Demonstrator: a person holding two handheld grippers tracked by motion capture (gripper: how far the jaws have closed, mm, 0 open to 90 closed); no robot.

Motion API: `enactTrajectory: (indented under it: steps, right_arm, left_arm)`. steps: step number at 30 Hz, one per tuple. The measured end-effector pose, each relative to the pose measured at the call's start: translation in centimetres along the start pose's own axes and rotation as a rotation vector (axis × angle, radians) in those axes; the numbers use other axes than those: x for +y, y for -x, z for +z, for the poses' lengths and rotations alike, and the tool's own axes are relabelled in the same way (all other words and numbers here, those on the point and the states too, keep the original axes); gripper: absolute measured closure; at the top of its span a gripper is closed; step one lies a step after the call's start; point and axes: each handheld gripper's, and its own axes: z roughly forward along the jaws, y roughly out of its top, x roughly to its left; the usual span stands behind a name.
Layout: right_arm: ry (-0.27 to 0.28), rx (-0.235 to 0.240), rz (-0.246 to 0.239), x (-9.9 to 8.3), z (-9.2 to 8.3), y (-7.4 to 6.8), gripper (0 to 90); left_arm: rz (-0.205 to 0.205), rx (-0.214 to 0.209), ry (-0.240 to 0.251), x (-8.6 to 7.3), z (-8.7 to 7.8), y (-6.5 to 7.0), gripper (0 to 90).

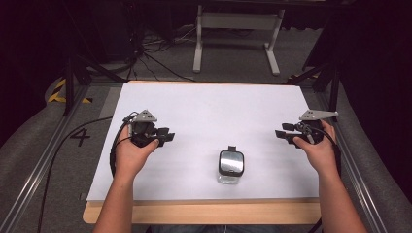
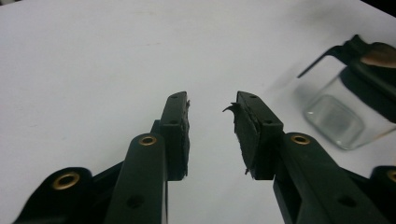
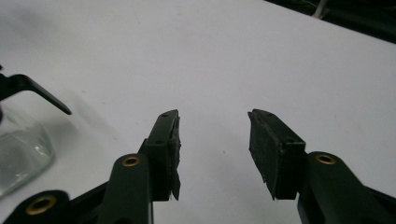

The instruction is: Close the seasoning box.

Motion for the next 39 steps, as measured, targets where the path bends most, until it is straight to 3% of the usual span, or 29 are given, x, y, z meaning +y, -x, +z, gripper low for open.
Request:
enactTrajectory:
  steps: [7, 17, 26, 35, 37, 39]
  right_arm:
    - [-0.030, -0.027, 0.028, -2.4, 1.7, 2.0, 54.1]
    - [-0.030, -0.034, 0.050, -4.2, 3.2, 3.0, 54.1]
    - [-0.067, -0.039, 0.049, -5.5, 4.5, 3.1, 54.1]
    - [-0.060, -0.029, 0.028, -5.2, 4.8, 2.7, 53.5]
    - [-0.058, -0.029, 0.031, -5.2, 4.8, 2.7, 53.4]
    - [-0.052, -0.027, 0.046, -5.1, 4.8, 2.6, 53.1]
  left_arm:
    - [-0.025, 0.032, -0.022, -1.8, 1.7, -1.9, 63.0]
    - [-0.042, 0.047, -0.010, -3.8, 3.7, -3.5, 61.9]
    - [-0.030, 0.036, -0.015, -4.3, 5.1, -3.4, 59.5]
    - [-0.037, 0.019, -0.018, -4.2, 5.1, -3.1, 58.8]
    - [-0.021, 0.023, -0.016, -4.1, 5.0, -3.1, 58.7]
    - [-0.030, 0.017, -0.011, -4.1, 4.8, -2.9, 58.6]
